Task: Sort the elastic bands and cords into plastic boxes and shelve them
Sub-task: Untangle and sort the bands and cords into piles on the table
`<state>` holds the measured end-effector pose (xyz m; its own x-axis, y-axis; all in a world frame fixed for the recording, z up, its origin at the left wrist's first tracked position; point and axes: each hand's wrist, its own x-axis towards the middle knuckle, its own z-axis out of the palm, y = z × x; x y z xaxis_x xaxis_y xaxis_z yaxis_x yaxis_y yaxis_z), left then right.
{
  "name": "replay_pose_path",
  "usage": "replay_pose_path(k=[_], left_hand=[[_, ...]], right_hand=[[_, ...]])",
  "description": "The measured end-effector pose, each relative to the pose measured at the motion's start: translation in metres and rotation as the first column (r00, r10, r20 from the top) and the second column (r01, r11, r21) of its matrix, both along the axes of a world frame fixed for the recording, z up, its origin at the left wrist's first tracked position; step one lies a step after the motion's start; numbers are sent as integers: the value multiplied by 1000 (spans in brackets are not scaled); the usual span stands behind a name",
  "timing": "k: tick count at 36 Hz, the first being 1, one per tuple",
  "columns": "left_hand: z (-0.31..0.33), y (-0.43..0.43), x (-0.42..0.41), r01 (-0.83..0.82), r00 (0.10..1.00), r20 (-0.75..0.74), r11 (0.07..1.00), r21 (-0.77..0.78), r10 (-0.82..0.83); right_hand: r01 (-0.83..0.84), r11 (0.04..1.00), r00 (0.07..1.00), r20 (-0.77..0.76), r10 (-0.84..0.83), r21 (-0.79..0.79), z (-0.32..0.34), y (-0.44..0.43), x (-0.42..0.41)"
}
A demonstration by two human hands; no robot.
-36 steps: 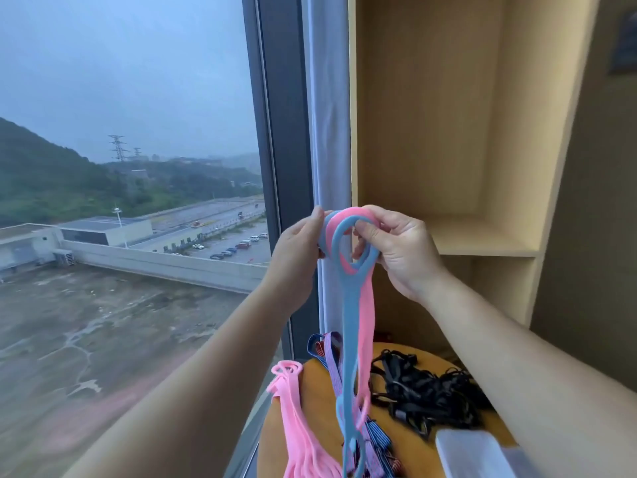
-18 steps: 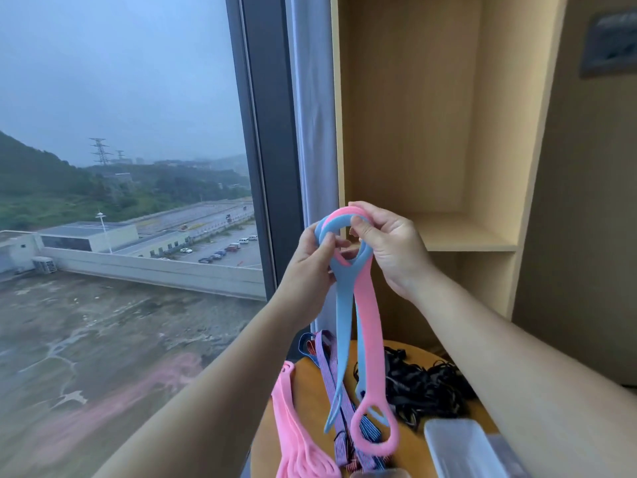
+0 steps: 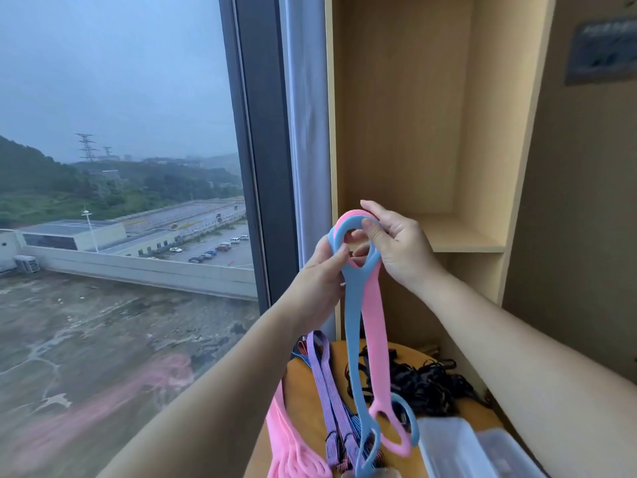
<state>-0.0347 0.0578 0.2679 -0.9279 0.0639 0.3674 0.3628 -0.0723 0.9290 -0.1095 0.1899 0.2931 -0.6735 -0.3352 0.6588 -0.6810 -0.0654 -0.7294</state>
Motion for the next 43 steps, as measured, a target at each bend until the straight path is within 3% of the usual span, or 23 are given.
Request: replay_pose_path(k=[6,13,18,20,25,29,34,38,43], left_hand=[[5,-4,0,163,986,15,984,73,-165],[13,-12,-5,174,981,67,978,115,-182],[15,-13,-9,69,994,79,990,120,-79],[13,-14,-12,36,995,88,996,80,-43],[10,-16,-17,-123,991,67,990,66,119],[4,-21,-24,-346,936,92,935,79,339],[3,-42,-35,-480,877,71,869,121,474],[3,-55,-40,-511,858,5,852,112,514],[15,-59,-37,-614,775,-173,789,27,608]], right_hand=[[31,997,997,-73,-37,-76,5,2,5],[84,996,970,-225,-89,-31,9,1,5],[315,944,794,-571,-206,97,5,4,-3],[369,926,751,-612,-248,77,3,4,-4],[357,929,814,-519,-261,93,3,2,-5],[272,956,905,-366,-215,111,5,3,-6],[294,950,939,-220,-266,108,16,13,-17],[403,885,911,-191,-364,232,18,16,-26],[602,754,793,-306,-527,262,30,15,-27]])
